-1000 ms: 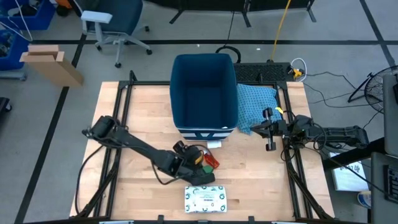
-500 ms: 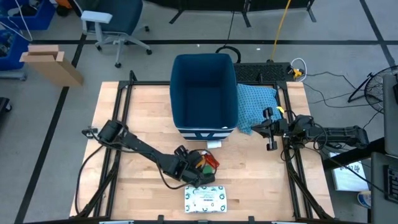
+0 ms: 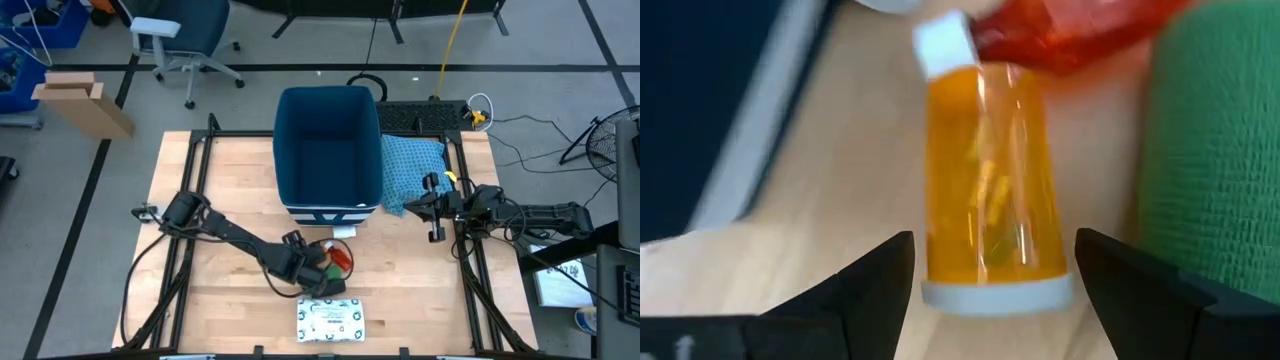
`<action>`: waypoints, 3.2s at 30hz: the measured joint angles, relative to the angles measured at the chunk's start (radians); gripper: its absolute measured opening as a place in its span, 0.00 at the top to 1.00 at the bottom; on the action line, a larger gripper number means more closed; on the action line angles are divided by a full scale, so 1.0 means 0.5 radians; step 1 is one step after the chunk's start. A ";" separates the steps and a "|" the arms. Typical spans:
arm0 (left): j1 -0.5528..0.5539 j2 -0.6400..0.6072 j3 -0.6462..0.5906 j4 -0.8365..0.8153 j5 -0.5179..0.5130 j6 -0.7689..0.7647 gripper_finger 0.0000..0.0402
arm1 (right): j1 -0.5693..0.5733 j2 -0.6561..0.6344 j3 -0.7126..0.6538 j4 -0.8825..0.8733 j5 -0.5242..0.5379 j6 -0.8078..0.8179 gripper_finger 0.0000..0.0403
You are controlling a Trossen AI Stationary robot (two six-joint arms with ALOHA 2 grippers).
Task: Pick & place medical supplies in basket/bin
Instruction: Put the orange pill bottle into the blue bin
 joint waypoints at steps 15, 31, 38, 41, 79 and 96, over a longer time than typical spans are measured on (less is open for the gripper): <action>0.091 -0.001 0.000 0.016 0.221 0.231 0.49 | 0.000 0.000 0.000 -0.004 0.000 0.000 1.00; 0.085 -0.289 -0.001 -0.060 0.145 0.445 0.49 | 0.000 0.000 0.000 0.003 0.000 0.006 1.00; -0.020 -0.681 -0.001 -0.044 -0.003 0.585 0.49 | 0.000 0.000 0.000 0.002 0.000 0.006 1.00; -0.101 -0.845 -0.001 -0.052 -0.125 0.670 0.49 | 0.000 0.000 0.000 -0.001 0.000 0.007 1.00; 0.025 -2.922 -1.866 2.006 -0.428 1.446 0.49 | 0.000 0.000 0.000 -0.155 0.000 0.018 1.00; 1.082 -1.274 0.471 0.470 0.138 1.850 0.49 | 0.000 0.000 0.000 -0.119 0.000 -0.033 1.00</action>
